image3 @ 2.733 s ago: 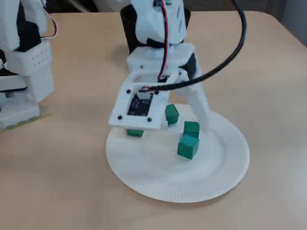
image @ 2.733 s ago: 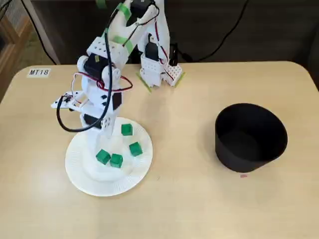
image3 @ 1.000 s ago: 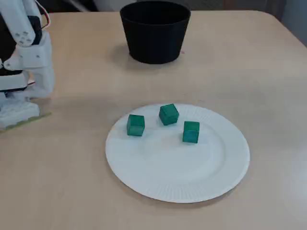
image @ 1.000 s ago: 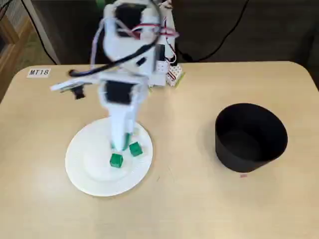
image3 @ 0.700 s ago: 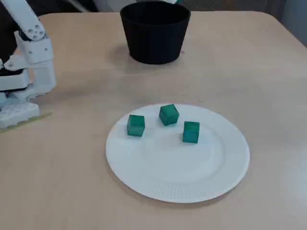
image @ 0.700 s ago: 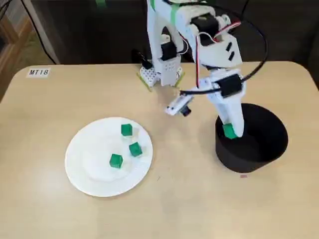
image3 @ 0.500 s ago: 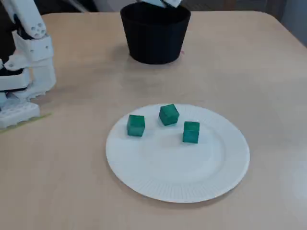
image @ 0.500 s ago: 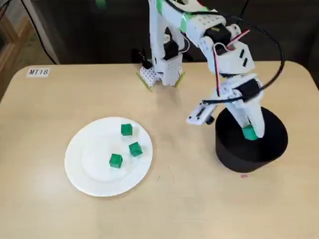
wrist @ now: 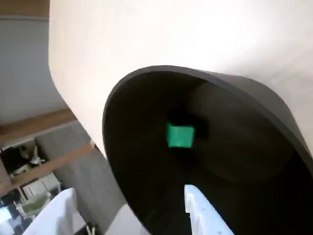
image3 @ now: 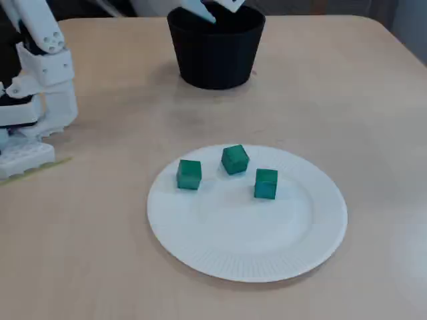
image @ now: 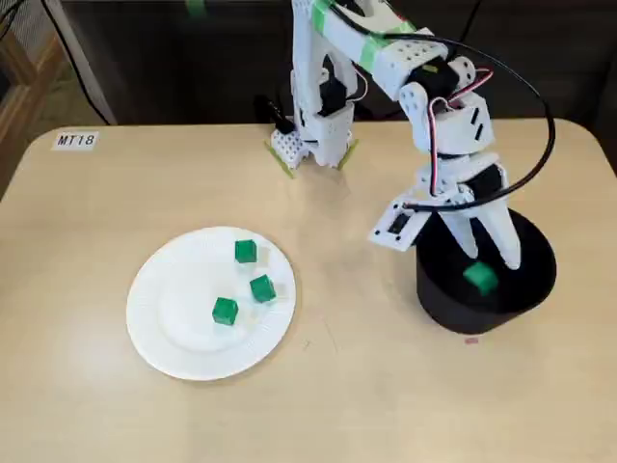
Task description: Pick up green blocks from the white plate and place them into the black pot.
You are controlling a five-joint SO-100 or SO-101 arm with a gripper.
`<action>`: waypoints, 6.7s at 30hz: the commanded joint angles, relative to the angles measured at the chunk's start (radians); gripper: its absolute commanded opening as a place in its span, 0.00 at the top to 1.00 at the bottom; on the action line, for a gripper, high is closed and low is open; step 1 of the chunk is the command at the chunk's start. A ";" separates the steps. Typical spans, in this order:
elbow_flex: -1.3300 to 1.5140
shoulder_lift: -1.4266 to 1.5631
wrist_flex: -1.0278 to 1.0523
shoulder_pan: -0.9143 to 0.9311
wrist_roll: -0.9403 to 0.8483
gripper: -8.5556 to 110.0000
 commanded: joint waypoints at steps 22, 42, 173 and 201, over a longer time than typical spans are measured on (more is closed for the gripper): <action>-0.003 0.083 0.295 0.983 -0.362 0.95; -0.222 -0.210 0.281 0.989 -0.318 0.75; -0.126 -0.140 0.370 0.854 -0.336 0.95; -0.176 -0.357 0.337 0.928 -0.393 0.67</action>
